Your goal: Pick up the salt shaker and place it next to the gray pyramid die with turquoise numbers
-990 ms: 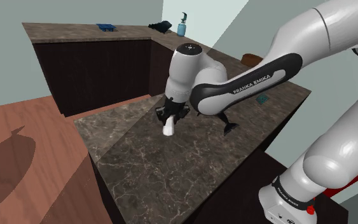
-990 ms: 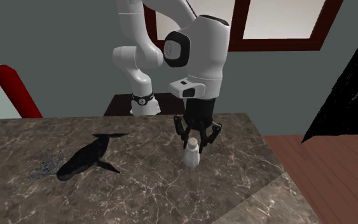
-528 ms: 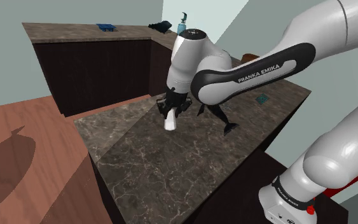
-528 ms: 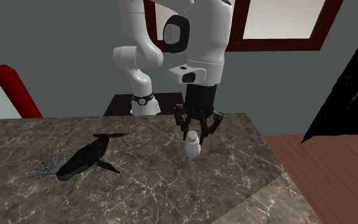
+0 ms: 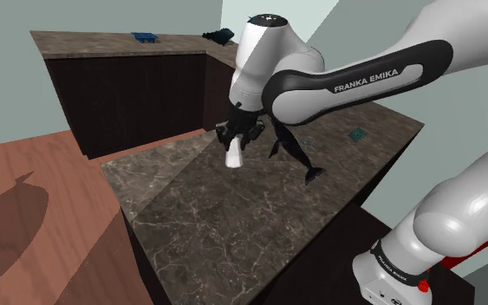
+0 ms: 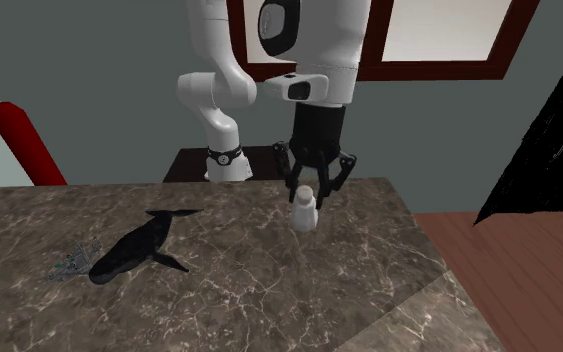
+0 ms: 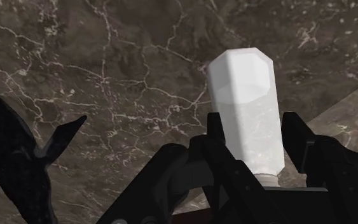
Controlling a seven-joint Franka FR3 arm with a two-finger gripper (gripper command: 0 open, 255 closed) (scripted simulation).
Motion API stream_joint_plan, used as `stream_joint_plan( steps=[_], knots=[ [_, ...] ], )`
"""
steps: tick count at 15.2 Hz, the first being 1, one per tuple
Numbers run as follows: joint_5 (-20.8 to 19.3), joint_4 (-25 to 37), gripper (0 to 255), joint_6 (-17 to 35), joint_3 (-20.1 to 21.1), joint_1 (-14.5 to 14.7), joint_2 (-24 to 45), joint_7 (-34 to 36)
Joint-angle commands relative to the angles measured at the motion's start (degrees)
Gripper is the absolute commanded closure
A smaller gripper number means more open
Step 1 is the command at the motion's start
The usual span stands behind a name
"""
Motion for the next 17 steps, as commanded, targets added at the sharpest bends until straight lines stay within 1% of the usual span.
stream_joint_plan(
  steps=[1,14,15,17],
  knots=[
    [0.6,1.0,255,-1.5,-0.2,0.0,-0.6,-0.7],
    [3.1,8.4,255,-11.1,-1.1,0.2,-3.6,-3.7],
    [3.1,8.5,255,-11.2,-1.1,0.2,-3.6,-3.7],
    [4.4,5.9,255,-10.4,-3.3,-0.5,-6.0,-7.2]
  ],
)
